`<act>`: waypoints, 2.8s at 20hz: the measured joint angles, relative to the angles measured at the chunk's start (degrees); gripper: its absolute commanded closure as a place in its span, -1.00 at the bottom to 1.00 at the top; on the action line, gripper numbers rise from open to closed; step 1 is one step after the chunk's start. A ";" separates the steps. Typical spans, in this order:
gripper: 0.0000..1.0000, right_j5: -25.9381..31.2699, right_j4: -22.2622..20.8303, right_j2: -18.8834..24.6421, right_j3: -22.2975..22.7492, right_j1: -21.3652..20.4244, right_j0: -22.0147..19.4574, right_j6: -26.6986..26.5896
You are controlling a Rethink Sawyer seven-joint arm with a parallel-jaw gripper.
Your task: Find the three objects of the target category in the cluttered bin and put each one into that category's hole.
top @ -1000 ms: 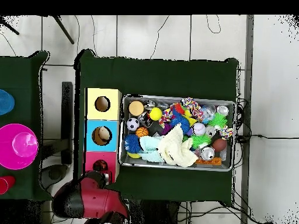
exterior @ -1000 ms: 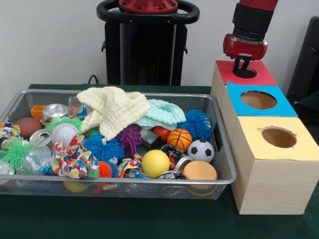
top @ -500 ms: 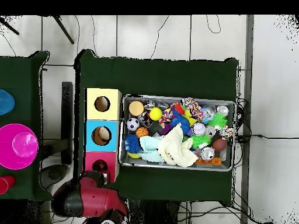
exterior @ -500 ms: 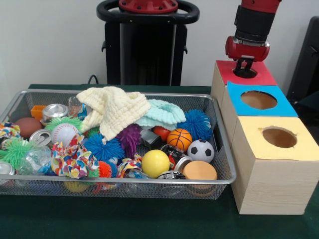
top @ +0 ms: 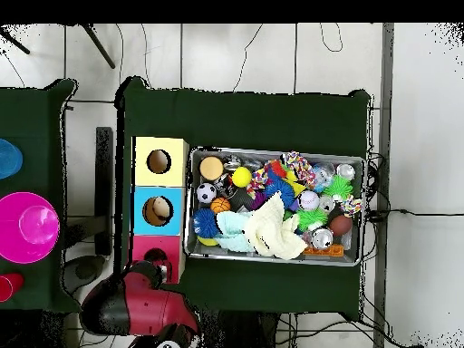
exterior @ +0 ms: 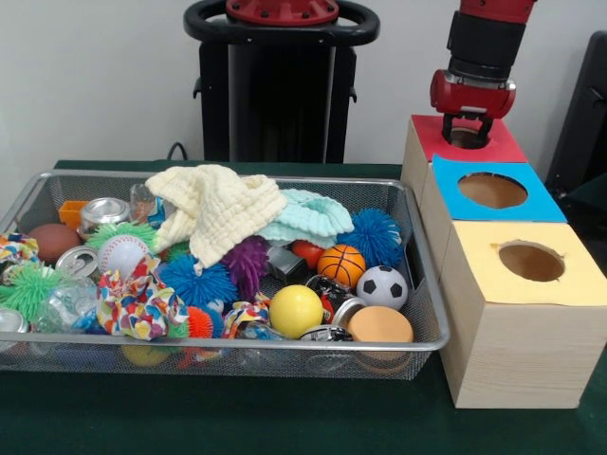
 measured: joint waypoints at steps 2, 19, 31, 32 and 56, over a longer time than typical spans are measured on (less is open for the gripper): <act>-1.00 -0.01 0.00 0.01 -0.01 0.00 -0.01 0.00; 1.00 0.01 -0.02 0.01 0.02 0.02 0.03 0.00; 1.00 0.82 -0.02 -0.84 0.02 -0.19 1.30 0.00; 1.00 1.26 -0.02 -1.06 0.03 -0.28 1.50 0.00; 1.00 14.53 -0.06 -6.85 -1.98 -5.03 4.73 0.00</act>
